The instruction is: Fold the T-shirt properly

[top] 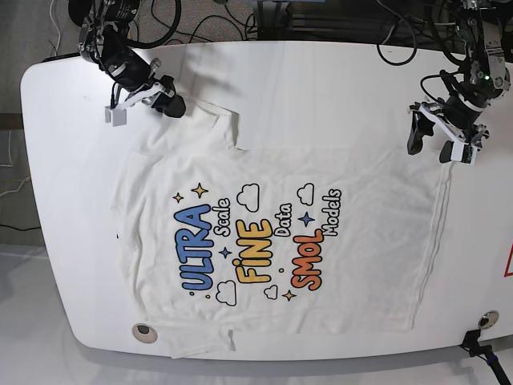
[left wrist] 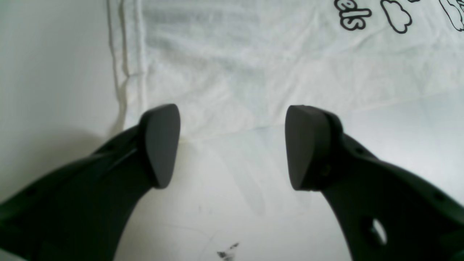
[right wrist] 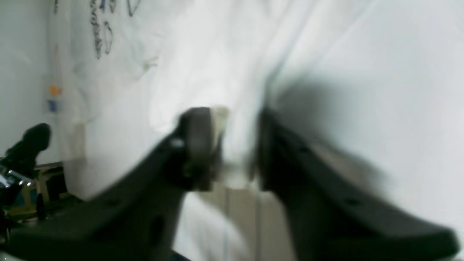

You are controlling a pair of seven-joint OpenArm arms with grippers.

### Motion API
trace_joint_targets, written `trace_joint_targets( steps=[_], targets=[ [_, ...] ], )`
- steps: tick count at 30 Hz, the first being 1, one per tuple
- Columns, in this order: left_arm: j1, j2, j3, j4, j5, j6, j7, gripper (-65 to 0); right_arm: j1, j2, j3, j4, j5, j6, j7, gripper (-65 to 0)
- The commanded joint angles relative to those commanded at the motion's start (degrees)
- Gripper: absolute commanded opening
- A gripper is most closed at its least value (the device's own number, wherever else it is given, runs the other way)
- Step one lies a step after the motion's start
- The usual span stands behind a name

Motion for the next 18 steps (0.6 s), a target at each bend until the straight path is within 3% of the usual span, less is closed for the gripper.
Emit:
trace_joint_targets(
  steps=[2, 11, 13, 18],
  targets=[
    [0.0, 0.0, -1.1, 0.0, 0.0, 0.0, 0.0, -22.8, 0.1, 0.0, 0.0, 0.0, 0.0, 0.0, 0.0, -65.0],
    [-0.2, 0.1, -7.6, -0.4, -0.4, 0.0, 0.1, -22.3, 0.1, 0.1, 0.0, 0.0, 0.0, 0.0, 0.0, -65.0],
    [-0.2, 0.1, -9.4, -1.5, -3.6, 0.0, 0.4, -22.0, 0.1, 0.1, -0.1, 0.0, 0.0, 0.0, 0.0, -65.0],
    [-3.0, 0.1, -15.0, -8.3, -11.8, -0.1, 6.1, -14.4, 0.1, 0.1, -0.1, 0.0, 0.0, 0.0, 0.0, -65.0]
  ],
)
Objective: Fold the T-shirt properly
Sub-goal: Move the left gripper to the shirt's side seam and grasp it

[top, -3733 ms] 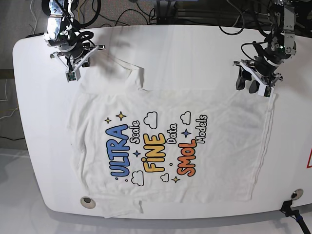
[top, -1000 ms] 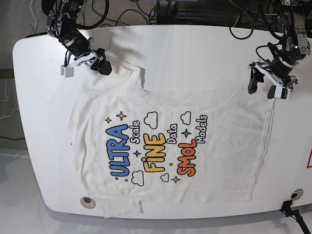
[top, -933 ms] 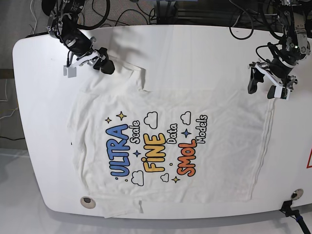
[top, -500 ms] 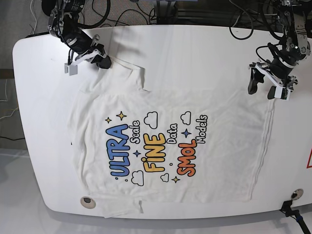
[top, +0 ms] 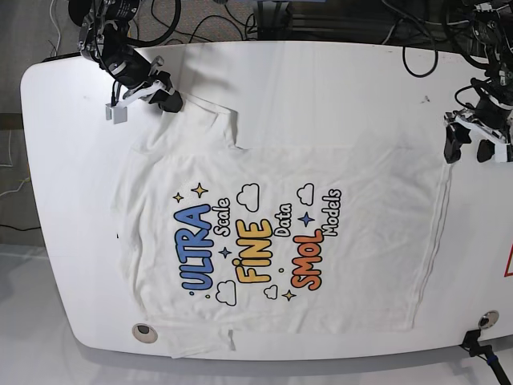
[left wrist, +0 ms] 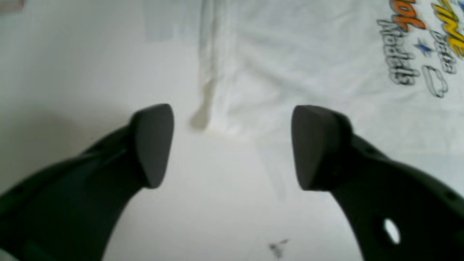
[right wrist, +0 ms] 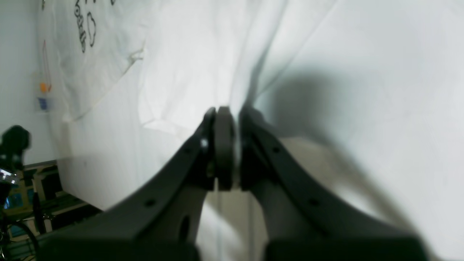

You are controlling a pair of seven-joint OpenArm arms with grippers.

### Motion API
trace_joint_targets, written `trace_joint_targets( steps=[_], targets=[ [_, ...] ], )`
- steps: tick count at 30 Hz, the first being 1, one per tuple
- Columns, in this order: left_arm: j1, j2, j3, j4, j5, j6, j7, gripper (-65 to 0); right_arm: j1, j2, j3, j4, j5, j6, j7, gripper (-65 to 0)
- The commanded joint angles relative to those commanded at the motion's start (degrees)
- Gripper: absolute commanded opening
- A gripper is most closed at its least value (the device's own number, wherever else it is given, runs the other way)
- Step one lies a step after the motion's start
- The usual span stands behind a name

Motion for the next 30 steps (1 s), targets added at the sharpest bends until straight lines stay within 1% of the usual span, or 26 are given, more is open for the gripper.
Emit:
trace_joint_targets(
  steps=[1, 6, 9, 12, 16, 20, 22, 28, 30],
  targets=[
    [-0.1, 0.0, -0.2, -1.4, -0.9, 0.0, 0.6, -14.3, 0.0, 0.0, 0.0, 0.0, 0.0, 0.0, 0.0, -65.0],
    [-1.8, -0.2, 0.4, -8.0, -4.8, 0.0, 0.7, -14.3, 0.0, 0.1, 0.0, 0.0, 0.0, 0.0, -0.1, -65.0],
    [-2.5, -0.2, 2.1, -11.0, -7.1, 0.0, 0.8, -14.4, 0.0, 0.1, 0.0, 0.0, 0.0, 0.0, -0.1, -65.0],
    [-2.5, -0.1, 2.5, -12.1, -9.0, 0.0, 0.8, -14.7, -0.1, 0.1, 0.0, 0.0, 0.0, 0.0, -0.1, -65.0],
    [-4.4, -0.1, 5.8, -12.5, -9.8, 0.0, 0.8, -14.7, -0.1, 0.1, 0.0, 0.0, 0.0, 0.0, -0.1, -65.0],
    [-5.6, 0.1, 6.2, -15.0, -9.8, 0.0, 0.8, -14.7, -0.1, 0.1, 0.0, 0.0, 0.0, 0.0, -0.1, -65.0],
    [-6.9, 0.7, 6.9, -15.3, -9.6, 0.0, 0.8, -14.7, -0.1, 0.1, 0.0, 0.0, 0.0, 0.0, -0.1, -65.0],
    [-7.5, 1.1, 7.7, -15.3, -9.6, 0.3, 0.8, -14.7, -0.1, 0.1, 0.0, 0.0, 0.0, 0.0, -0.1, -65.0],
    [-8.7, 2.4, 7.7, -15.4, -9.4, 0.4, 1.4, -14.7, -0.1, 0.1, 0.0, 0.0, 0.0, 0.0, -0.1, -65.0]
  ],
)
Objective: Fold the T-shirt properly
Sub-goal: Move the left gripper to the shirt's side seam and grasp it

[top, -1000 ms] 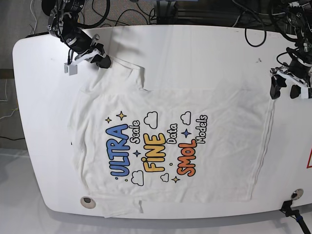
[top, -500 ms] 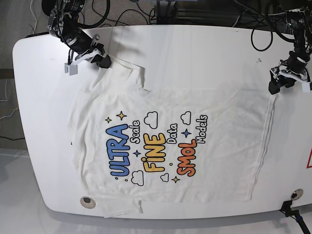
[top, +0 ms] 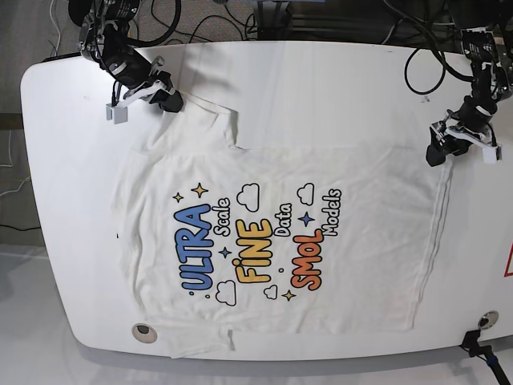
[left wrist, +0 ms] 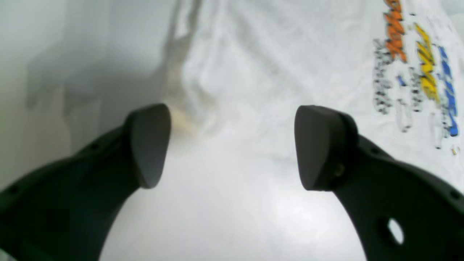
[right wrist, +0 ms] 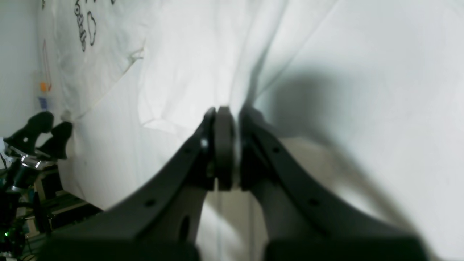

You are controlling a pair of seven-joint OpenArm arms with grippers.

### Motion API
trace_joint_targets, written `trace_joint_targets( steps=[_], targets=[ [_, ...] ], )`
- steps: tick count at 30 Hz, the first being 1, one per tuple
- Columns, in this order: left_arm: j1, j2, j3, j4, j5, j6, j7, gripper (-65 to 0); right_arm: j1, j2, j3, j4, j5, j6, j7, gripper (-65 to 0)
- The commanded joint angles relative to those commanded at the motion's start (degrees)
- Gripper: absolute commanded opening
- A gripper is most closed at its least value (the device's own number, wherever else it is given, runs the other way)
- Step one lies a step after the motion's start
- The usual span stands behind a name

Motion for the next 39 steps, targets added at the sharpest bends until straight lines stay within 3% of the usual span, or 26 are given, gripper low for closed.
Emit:
trace_joint_targets(
  steps=[2, 18, 21, 26, 36, 39],
  targets=[
    [-1.1, 0.4, -0.1, -1.8, -0.1, 0.0, 1.8, -14.8, 0.0, 0.0, 0.0, 0.0, 0.0, 0.0, 0.0, -65.0],
    [-7.1, 0.5, 0.0, -8.4, -0.1, 0.0, 1.9, -15.0, 0.0, 0.0, 0.0, 0.0, 0.0, 0.0, 0.0, -65.0],
    [-7.2, 0.5, 0.5, -8.3, 0.0, 0.0, 2.7, -19.2, 0.0, 0.0, 0.0, 0.0, 0.0, 0.0, 0.0, -65.0],
    [-7.2, 0.2, 4.0, -8.3, 0.0, 0.0, 2.5, -32.1, 0.0, 0.0, 0.0, 0.0, 0.0, 0.0, 0.0, -65.0],
    [-7.4, 0.3, 3.7, -8.0, -0.3, 0.0, 2.4, -32.6, -0.1, 0.0, 0.0, 0.0, 0.0, 0.0, 0.0, -65.0],
    [-7.4, 0.4, 0.7, -8.0, -0.3, 0.0, 2.4, -32.6, -0.1, 0.0, 0.0, 0.0, 0.0, 0.0, 0.0, -65.0]
  ],
)
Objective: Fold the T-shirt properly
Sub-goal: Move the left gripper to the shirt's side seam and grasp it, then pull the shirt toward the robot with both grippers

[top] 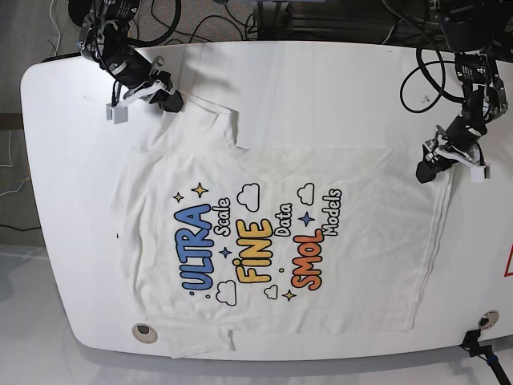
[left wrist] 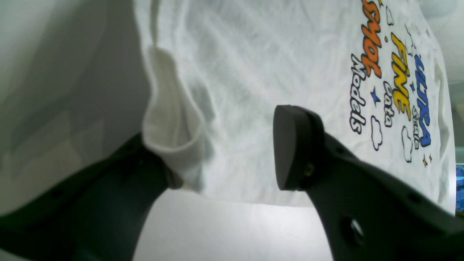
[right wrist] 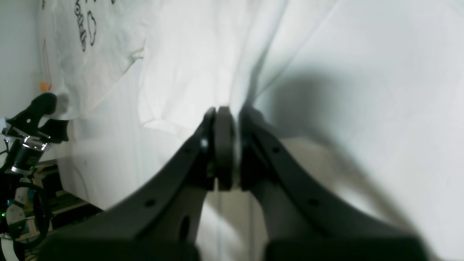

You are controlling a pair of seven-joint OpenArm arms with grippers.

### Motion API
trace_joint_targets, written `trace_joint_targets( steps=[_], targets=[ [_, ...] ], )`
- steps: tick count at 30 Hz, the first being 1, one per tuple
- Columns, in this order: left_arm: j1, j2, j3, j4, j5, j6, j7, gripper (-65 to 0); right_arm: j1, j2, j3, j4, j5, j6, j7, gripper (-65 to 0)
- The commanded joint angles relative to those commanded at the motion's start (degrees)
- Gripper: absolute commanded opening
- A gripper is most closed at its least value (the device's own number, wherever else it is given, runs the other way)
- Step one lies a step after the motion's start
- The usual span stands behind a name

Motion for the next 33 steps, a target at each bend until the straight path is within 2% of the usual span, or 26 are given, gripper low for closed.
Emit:
trace_joint_targets(
  steps=[12, 15, 17, 19, 25, 29, 33],
  targets=[
    [0.0, 0.1, -0.8, 0.0, 0.1, 0.0, 0.3, -34.1, 0.0, 0.0, 0.0, 0.0, 0.0, 0.0, 0.0, -65.0],
    [-0.1, 0.1, -0.8, 0.0, 0.1, 0.0, 0.2, -47.3, 0.0, 0.0, 0.0, 0.0, 0.0, 0.0, 0.0, -65.0],
    [-0.1, 0.1, -0.8, 0.0, 0.1, 0.0, 0.3, -58.5, 0.0, 0.0, 0.0, 0.0, 0.0, 0.0, 0.0, -65.0],
    [-0.1, 0.1, -0.7, 0.0, 0.1, 0.0, 0.3, -65.0, 0.0, 0.0, 0.0, 0.0, 0.0, 0.0, 0.0, -65.0],
    [0.4, -0.2, -0.7, 0.5, 0.0, -0.2, 0.4, -65.0, 0.0, 0.0, 0.1, 0.9, 0.1, 0.18, -0.9, -65.0],
    [4.0, -0.2, -1.0, 7.7, 0.0, -0.3, 4.7, -65.0, -1.5, 0.0, 0.3, 2.8, 0.1, 0.18, -2.5, -65.0],
    [11.0, 0.0, -1.1, 16.8, -0.1, -0.3, 4.7, -65.0, -4.9, 0.0, 0.4, 8.3, 0.1, 0.18, -2.7, -65.0]
  ],
)
